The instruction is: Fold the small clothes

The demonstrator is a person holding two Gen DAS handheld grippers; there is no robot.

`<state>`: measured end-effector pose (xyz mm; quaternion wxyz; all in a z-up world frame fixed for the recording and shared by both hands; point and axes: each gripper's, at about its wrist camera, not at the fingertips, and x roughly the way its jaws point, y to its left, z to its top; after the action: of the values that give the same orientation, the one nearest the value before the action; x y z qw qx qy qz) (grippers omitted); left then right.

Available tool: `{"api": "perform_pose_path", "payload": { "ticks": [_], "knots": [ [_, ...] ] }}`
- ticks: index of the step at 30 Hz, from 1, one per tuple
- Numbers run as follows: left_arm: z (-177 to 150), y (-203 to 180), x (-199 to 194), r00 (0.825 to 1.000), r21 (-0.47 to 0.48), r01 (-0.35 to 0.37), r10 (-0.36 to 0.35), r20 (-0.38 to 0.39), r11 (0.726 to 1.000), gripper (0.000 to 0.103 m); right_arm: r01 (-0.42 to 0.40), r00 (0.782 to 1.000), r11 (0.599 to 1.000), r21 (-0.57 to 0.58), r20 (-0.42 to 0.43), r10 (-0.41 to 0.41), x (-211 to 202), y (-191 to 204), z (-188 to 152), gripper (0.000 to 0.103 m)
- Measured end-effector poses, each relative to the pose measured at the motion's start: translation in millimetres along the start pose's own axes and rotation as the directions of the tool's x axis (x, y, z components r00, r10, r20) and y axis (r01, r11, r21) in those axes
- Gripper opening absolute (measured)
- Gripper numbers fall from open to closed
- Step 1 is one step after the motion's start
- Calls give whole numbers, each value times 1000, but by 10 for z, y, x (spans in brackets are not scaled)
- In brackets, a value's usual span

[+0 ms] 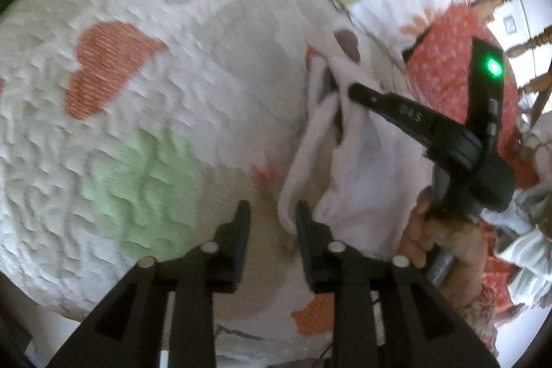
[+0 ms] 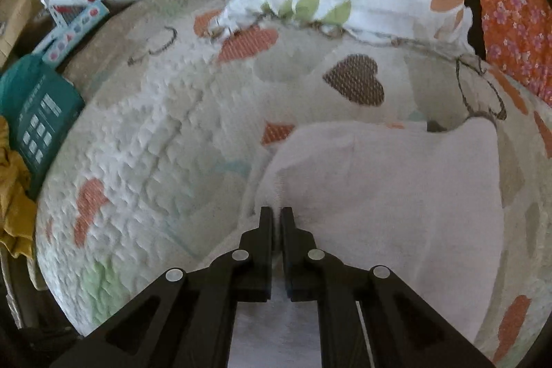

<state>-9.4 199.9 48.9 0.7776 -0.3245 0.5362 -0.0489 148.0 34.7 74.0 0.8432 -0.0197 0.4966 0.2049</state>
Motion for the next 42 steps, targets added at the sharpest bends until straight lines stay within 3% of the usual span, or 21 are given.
{"api": "perform_pose_path", "payload": {
  "ticks": [4, 9, 11, 13, 14, 16, 18, 19, 20, 22, 24, 30, 35, 36, 37, 38, 39, 41, 42],
  "knots": [
    [25, 112, 12, 1000, -33, -1, 1, -8, 999, 29, -65, 998, 997, 53, -2, 65, 108, 76, 157, 6],
    [46, 175, 48, 1000, -58, -16, 16, -11, 998, 32, -113, 989, 989, 92, -80, 120, 466, 102, 111, 6],
    [64, 116, 99, 1000, -58, -20, 20, -10, 998, 35, -175, 978, 975, 139, -86, 188, 508, 7, 71, 9],
    [72, 66, 148, 1000, -48, -29, 28, -12, 998, 38, -267, 954, 937, 224, -78, 291, 470, -144, 68, 11],
    [70, 35, 175, 999, -39, -33, 33, -14, 999, 39, -320, 935, 906, 276, -63, 349, 406, -241, 73, 13],
    [65, -16, 227, 999, -23, -41, 41, -19, 999, 44, -372, 920, 880, 295, -13, 392, 163, -383, 85, 17],
    [53, -59, 283, 998, -7, -49, 49, -28, 999, 49, -369, 926, 893, 257, 26, 376, -108, -485, 61, 36],
    [53, -76, 310, 998, -2, -52, 52, -33, 999, 52, -341, 940, 911, 231, 48, 339, -292, -575, 11, 53],
    [52, -90, 333, 998, 3, -52, 52, -37, 999, 53, -305, 952, 929, 212, 65, 298, -434, -657, -49, 61],
    [54, -113, 375, 998, 6, -49, 49, -44, 999, 57, -187, 982, 966, 179, 68, 177, -675, -845, -284, 63],
    [48, -139, 421, 998, 9, -39, 40, -55, 999, 59, -126, 992, 978, 167, 46, 120, -780, -971, -549, 65],
    [14, -207, 506, 997, 33, -33, 35, -73, 999, 60, -135, 990, 975, 177, 72, 124, -952, -1072, -1231, 69],
    [14, -239, 542, 996, 32, -8, 10, -85, 999, 59, -68, 989, 998, -12, 128, 69, -1061, -698, -1591, 77],
    [16, -249, 549, 996, 28, 0, 3, -90, 1000, 48, -21, 990, 997, -68, 139, 30, -1032, -586, -1627, 78],
    [18, -268, 567, 995, 28, 4, -1, -100, 1000, 28, 24, 989, 994, -106, 147, -9, -997, -520, -1660, 80],
    [14, -288, 583, 993, 27, 16, -13, -114, 1000, 16, 111, 983, 982, -152, 162, -86, -927, -435, -1678, 80],
    [10, -310, 590, 992, 21, 32, -29, -122, 999, 15, 187, 973, 967, -174, 172, -157, -861, -394, -1686, 78],
    [-20, -386, 543, 992, 27, 59, -55, -116, 998, 13, 211, 968, 968, -138, 170, -187, -817, -448, -1651, 30],
    [-42, -443, 494, 993, 42, 65, -61, -106, 997, 13, 165, 975, 982, -89, 163, -149, -862, -533, -1622, 21]
  ]
}}
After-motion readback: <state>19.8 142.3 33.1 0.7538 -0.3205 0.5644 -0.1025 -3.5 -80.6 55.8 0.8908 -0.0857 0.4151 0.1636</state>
